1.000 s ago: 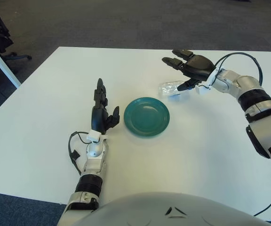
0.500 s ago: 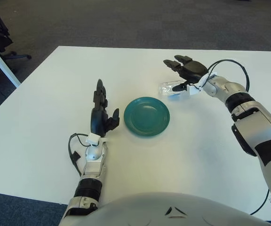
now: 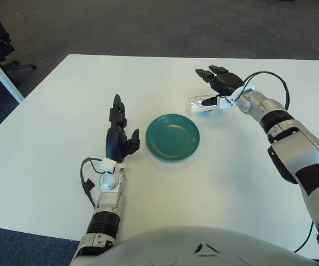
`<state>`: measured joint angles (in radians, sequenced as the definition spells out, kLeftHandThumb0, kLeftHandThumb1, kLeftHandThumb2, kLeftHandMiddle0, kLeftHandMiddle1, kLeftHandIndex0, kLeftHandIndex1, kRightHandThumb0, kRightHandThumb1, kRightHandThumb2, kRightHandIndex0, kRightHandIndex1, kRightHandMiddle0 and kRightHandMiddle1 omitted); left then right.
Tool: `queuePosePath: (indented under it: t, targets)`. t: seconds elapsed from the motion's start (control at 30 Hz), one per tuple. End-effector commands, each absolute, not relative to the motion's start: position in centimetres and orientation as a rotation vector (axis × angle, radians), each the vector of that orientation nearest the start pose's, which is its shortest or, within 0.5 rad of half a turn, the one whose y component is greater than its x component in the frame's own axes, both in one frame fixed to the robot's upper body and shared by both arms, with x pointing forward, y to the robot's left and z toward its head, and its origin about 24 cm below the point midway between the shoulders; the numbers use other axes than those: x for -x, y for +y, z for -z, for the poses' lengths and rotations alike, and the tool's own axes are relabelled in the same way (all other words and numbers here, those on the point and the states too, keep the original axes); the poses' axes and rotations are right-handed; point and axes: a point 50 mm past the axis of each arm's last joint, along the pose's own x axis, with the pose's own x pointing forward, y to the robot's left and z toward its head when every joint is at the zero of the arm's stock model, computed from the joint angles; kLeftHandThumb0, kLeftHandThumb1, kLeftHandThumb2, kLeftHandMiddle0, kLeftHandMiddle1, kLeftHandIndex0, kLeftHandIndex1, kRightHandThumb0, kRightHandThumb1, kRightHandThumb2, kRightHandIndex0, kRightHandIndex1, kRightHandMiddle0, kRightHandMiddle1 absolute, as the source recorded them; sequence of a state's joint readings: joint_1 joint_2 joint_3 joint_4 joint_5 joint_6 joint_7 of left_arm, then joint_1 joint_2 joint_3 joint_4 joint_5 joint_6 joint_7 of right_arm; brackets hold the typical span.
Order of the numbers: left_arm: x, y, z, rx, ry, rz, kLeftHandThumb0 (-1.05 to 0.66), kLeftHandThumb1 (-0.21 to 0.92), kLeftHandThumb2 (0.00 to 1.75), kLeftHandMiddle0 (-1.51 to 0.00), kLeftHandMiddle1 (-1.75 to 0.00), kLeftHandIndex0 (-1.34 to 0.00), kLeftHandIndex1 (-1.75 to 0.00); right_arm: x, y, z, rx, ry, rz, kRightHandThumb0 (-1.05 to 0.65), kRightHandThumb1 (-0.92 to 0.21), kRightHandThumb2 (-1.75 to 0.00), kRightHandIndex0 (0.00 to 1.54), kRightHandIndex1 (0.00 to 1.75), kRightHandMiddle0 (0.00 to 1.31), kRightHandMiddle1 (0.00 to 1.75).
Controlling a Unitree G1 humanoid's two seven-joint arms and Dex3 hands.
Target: Put the bottle into the plate.
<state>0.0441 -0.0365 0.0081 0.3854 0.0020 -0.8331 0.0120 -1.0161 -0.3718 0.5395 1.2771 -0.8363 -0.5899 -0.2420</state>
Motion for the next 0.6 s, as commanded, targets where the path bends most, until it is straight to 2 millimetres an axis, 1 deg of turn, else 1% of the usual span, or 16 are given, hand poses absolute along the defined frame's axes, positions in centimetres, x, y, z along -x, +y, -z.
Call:
queuePosePath:
  t: [0.0,0.57]
  targets:
    - [-18.11,15.18,2.34,0.005,-0.177,-0.051,-0.96,0.92,0.53,0.00,0.00,0.00,-0.18,-38.77,-13.19,-10.00,1.413,-0.365,-0.485,-1.05,-0.92,-0.49,0.00,0.00,0.00,0.00]
    - [-18.31,14.82,2.40,0.024,-0.166,-0.033,-0.96,0.92,0.50,0.00,0.00,0.00,-0.17,-38.86,-13.06,-9.87,1.399,-0.362,-0.434,-1.05,-0.92,-0.49,0.00,0.00,0.00,0.00]
